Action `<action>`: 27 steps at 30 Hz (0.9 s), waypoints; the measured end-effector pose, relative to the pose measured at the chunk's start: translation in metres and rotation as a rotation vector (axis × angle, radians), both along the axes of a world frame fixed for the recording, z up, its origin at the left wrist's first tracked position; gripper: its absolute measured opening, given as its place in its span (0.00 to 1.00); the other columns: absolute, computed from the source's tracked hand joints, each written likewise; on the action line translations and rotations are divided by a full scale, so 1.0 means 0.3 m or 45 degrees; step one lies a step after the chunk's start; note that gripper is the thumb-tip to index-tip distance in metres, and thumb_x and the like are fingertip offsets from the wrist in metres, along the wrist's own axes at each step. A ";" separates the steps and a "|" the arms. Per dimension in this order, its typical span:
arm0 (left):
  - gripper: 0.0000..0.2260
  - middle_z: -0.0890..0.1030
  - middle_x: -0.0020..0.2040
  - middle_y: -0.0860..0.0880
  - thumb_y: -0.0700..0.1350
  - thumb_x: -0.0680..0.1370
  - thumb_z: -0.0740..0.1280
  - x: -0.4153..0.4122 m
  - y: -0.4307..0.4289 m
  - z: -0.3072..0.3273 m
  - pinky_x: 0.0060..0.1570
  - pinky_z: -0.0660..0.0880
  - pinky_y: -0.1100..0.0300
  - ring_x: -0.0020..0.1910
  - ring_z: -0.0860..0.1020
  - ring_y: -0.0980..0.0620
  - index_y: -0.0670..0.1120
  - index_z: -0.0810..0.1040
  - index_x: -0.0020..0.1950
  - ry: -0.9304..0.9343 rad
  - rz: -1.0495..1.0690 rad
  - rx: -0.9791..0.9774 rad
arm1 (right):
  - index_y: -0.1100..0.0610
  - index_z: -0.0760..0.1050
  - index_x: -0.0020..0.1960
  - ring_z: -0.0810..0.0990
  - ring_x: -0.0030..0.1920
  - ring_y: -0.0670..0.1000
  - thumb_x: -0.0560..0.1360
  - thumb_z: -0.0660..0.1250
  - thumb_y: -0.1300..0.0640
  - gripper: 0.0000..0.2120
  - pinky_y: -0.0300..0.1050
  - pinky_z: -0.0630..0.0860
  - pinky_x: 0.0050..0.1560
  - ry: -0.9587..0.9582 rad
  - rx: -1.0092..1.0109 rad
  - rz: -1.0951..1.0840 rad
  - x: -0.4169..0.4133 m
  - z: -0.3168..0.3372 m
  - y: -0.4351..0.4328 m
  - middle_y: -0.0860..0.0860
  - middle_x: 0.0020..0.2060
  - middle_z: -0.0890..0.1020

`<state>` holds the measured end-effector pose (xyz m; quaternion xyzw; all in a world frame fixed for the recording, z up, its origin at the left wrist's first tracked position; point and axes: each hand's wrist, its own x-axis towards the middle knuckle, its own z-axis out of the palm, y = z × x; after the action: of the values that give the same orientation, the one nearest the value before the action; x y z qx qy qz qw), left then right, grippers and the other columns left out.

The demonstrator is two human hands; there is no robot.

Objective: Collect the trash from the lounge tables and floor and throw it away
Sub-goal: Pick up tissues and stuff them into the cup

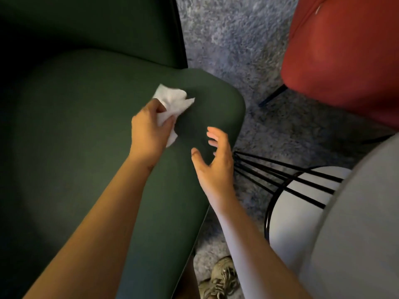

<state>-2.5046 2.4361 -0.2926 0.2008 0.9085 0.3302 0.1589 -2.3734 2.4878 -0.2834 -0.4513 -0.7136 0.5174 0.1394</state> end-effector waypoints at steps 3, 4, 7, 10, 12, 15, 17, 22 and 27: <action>0.06 0.75 0.35 0.55 0.37 0.73 0.69 0.064 0.022 0.151 0.33 0.68 0.69 0.32 0.74 0.60 0.44 0.72 0.44 -0.363 -0.094 0.428 | 0.54 0.61 0.70 0.70 0.64 0.49 0.75 0.65 0.56 0.26 0.51 0.68 0.65 0.162 -0.265 -0.014 0.010 0.119 0.028 0.47 0.66 0.68; 0.07 0.78 0.35 0.54 0.36 0.74 0.68 0.087 0.032 0.202 0.31 0.71 0.69 0.32 0.76 0.60 0.45 0.72 0.46 -0.552 -0.119 0.581 | 0.54 0.61 0.71 0.71 0.65 0.50 0.75 0.63 0.54 0.26 0.51 0.69 0.65 0.233 -0.308 -0.027 0.014 0.159 0.036 0.49 0.67 0.69; 0.11 0.83 0.39 0.51 0.38 0.72 0.68 0.153 0.064 0.329 0.34 0.76 0.65 0.36 0.80 0.55 0.49 0.75 0.52 -0.901 -0.207 0.816 | 0.61 0.64 0.68 0.72 0.64 0.52 0.73 0.61 0.56 0.25 0.53 0.69 0.65 0.299 -0.232 -0.091 0.042 0.274 0.045 0.56 0.65 0.71; 0.11 0.83 0.44 0.52 0.37 0.71 0.68 0.218 0.106 0.427 0.43 0.75 0.65 0.44 0.80 0.56 0.49 0.77 0.51 -0.817 -0.302 0.798 | 0.60 0.71 0.62 0.76 0.59 0.52 0.73 0.65 0.64 0.17 0.55 0.73 0.59 0.337 -0.129 -0.252 0.099 0.374 0.062 0.55 0.59 0.78; 0.12 0.81 0.48 0.49 0.35 0.71 0.69 0.269 0.134 0.490 0.48 0.75 0.61 0.48 0.79 0.56 0.50 0.78 0.49 -0.683 -0.346 0.715 | 0.58 0.75 0.56 0.79 0.53 0.49 0.72 0.66 0.67 0.14 0.50 0.75 0.55 0.339 0.010 -0.351 0.154 0.445 0.086 0.51 0.52 0.80; 0.08 0.78 0.52 0.46 0.42 0.69 0.70 0.370 0.173 0.618 0.49 0.75 0.62 0.51 0.78 0.53 0.51 0.79 0.47 -0.551 -0.437 0.701 | 0.57 0.77 0.51 0.80 0.47 0.49 0.70 0.68 0.66 0.11 0.44 0.78 0.47 0.401 0.218 -0.468 0.266 0.563 0.115 0.48 0.46 0.81; 0.08 0.81 0.50 0.46 0.42 0.69 0.68 0.460 0.197 0.712 0.47 0.74 0.66 0.50 0.79 0.55 0.48 0.79 0.48 -0.584 -0.550 0.764 | 0.57 0.77 0.49 0.80 0.45 0.50 0.70 0.69 0.65 0.09 0.44 0.78 0.44 0.488 0.311 -0.543 0.364 0.646 0.121 0.50 0.45 0.81; 0.12 0.84 0.40 0.58 0.38 0.71 0.65 0.755 0.224 0.888 0.43 0.75 0.67 0.42 0.81 0.60 0.47 0.78 0.52 -0.686 -0.854 0.805 | 0.56 0.73 0.57 0.80 0.49 0.53 0.70 0.71 0.61 0.17 0.43 0.78 0.44 0.585 0.521 -0.654 0.697 0.816 0.120 0.48 0.52 0.77; 0.11 0.83 0.41 0.51 0.30 0.71 0.66 1.071 0.254 0.939 0.42 0.77 0.62 0.41 0.81 0.55 0.45 0.80 0.46 -0.591 -1.180 0.759 | 0.60 0.78 0.50 0.78 0.49 0.41 0.72 0.69 0.63 0.08 0.30 0.74 0.49 0.438 0.696 -0.628 1.073 0.854 0.110 0.46 0.47 0.79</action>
<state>-2.1834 2.5122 -0.0110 0.5346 0.5360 0.5024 0.4177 -2.0516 2.5209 -0.0273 -0.4623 -0.6613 0.3276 0.4916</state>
